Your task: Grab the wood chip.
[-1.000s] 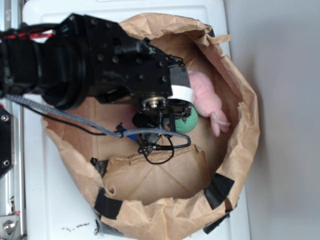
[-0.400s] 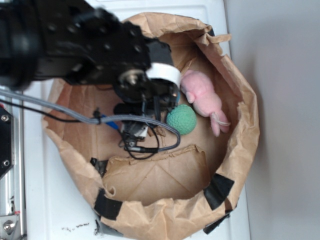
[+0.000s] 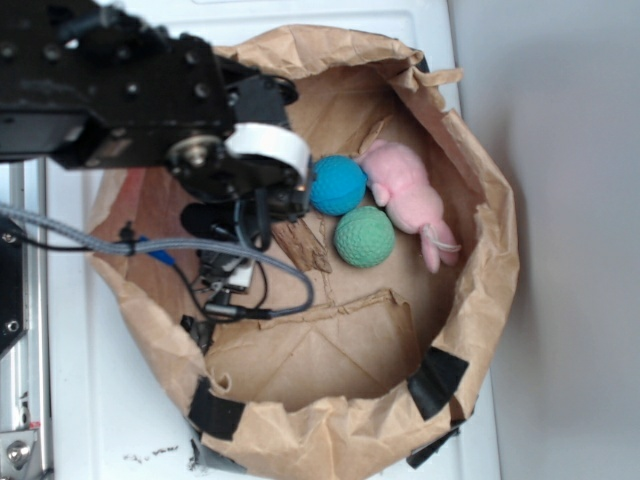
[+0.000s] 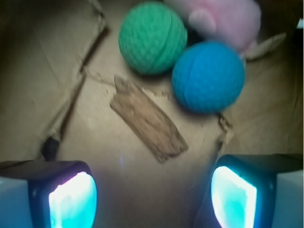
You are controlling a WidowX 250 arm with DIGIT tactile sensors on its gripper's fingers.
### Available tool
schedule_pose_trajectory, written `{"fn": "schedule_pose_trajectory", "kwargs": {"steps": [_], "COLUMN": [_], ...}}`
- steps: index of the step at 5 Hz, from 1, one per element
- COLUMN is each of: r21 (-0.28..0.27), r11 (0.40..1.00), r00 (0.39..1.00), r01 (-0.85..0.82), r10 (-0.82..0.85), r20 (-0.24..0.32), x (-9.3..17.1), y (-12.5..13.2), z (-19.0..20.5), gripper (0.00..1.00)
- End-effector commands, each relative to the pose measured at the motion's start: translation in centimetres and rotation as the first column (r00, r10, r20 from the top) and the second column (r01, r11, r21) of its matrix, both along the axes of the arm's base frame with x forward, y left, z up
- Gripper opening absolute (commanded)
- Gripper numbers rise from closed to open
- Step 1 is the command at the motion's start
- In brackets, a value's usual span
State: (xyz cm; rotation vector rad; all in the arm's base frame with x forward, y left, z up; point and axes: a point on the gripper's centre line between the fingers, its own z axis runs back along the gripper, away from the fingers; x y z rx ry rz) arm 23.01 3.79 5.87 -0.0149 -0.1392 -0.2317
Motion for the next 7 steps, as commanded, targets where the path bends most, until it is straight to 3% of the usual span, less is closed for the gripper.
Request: {"fn": "schedule_pose_trajectory", "kwargs": {"steps": [1,4,7], "r21": [0.07,0.034,0.033], "r11": [0.997,0.999,0.999], "r00": [1.0,0.998,0.997], "r01": [0.023,0.029,0.008], "r10": [-0.023,-0.031,-0.011], "r20": [0.008,0.049,0.078], "x": [1.2,4.2,5.3], "y": [-0.9,-2.1,-2.0], "z": [-1.7,-2.4,-2.2], "gripper": [1.0,1.0,1.0]}}
